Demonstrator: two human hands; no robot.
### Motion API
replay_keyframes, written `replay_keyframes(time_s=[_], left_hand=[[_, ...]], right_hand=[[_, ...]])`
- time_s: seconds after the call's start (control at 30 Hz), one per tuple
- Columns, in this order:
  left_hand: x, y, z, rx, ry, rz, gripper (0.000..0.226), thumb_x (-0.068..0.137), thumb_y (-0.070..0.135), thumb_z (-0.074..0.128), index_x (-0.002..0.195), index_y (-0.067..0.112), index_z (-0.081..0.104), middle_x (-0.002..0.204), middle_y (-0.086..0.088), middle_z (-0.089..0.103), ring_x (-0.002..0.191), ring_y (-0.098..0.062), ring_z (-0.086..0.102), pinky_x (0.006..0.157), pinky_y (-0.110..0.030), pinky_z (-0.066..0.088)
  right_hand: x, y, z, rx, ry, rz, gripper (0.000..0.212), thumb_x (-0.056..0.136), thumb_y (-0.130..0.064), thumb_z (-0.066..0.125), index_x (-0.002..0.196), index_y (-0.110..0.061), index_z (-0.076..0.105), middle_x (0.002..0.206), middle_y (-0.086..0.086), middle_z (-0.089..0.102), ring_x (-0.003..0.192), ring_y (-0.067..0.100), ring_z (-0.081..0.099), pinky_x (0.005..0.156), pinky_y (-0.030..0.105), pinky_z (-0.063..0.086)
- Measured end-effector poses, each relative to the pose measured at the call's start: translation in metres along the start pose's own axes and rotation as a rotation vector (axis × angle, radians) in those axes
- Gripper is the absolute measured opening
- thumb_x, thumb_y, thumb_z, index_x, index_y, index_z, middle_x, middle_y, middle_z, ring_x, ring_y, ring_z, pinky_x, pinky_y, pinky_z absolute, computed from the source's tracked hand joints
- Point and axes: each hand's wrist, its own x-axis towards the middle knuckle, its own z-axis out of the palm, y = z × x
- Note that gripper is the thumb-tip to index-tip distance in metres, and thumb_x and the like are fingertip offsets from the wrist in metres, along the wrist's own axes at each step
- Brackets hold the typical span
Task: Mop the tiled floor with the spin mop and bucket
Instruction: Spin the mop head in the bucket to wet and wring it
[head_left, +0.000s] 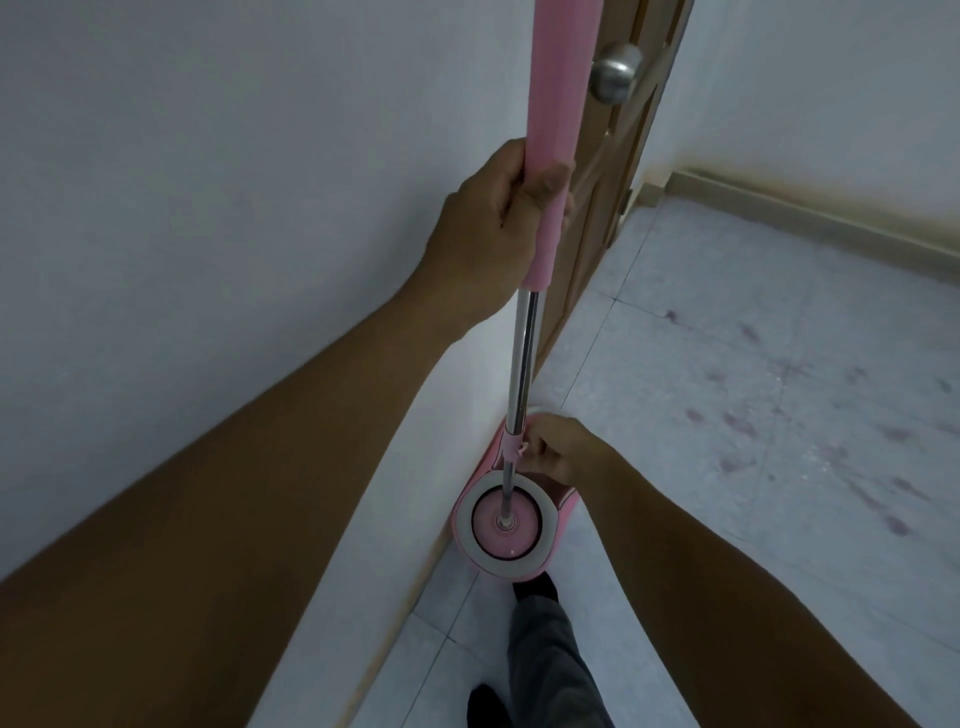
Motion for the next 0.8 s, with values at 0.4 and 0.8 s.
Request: replay_keyframes(time_s=[0.4,0.8], left_hand=[[-0.067,0.045,-0.01,0.16,0.001,-0.074,0.034,0.101,0.033,0.052,0.13,0.015,0.055,0.114,0.001,0.067,0.1,-0.017,0.066,0.086,-0.022,0.053],[-0.126,0.169,0.005,0.251,0.021,0.088,0.042,0.097,0.033,0.059,0.133,0.013,0.052,0.117,0.011,0.057,0.09,-0.008,0.061,0.072,0.001,0.043]], right_hand=[[-0.133,-0.007,0.037,-0.665,0.313,-0.674,0.029,0.09,-0.046,0.063,0.096,-0.017,0.062,0.08,-0.002,0.068,0.066,0.009,0.065,0.065,0.023,0.058],[-0.258,-0.029,0.01,-0.685,0.303,-0.904,0.017,0.09,-0.014,0.064,0.106,-0.013,0.058,0.081,-0.004,0.063,0.064,0.002,0.062,0.06,0.015,0.052]])
